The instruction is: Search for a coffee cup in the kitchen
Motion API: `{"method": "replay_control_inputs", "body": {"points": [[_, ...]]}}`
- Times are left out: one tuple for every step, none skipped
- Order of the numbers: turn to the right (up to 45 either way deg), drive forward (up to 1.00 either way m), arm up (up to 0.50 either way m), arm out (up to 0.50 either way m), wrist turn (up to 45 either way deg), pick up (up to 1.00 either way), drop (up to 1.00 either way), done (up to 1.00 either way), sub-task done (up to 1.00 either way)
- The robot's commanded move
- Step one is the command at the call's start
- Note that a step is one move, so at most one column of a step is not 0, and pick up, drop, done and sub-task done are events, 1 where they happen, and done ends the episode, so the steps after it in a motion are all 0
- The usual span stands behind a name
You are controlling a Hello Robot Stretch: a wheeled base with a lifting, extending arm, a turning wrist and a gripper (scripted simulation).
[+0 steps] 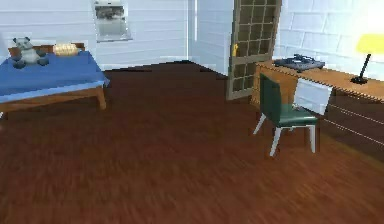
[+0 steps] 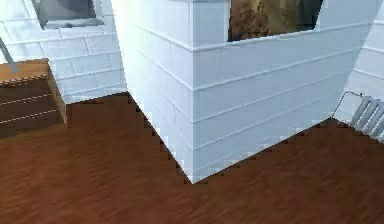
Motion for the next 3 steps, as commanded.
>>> {"method": "replay_control_inputs", "body": {"points": [[0.0, 1.0, 0.0, 0.0, 0.0, 0.0, 0.0, 0.0, 0.0], [0.0, 1.0, 0.0, 0.0, 0.0, 0.0, 0.0, 0.0, 0.0], [0.0, 1.0, 0.0, 0.0, 0.0, 0.0, 0.0, 0.0, 0.0]]}}
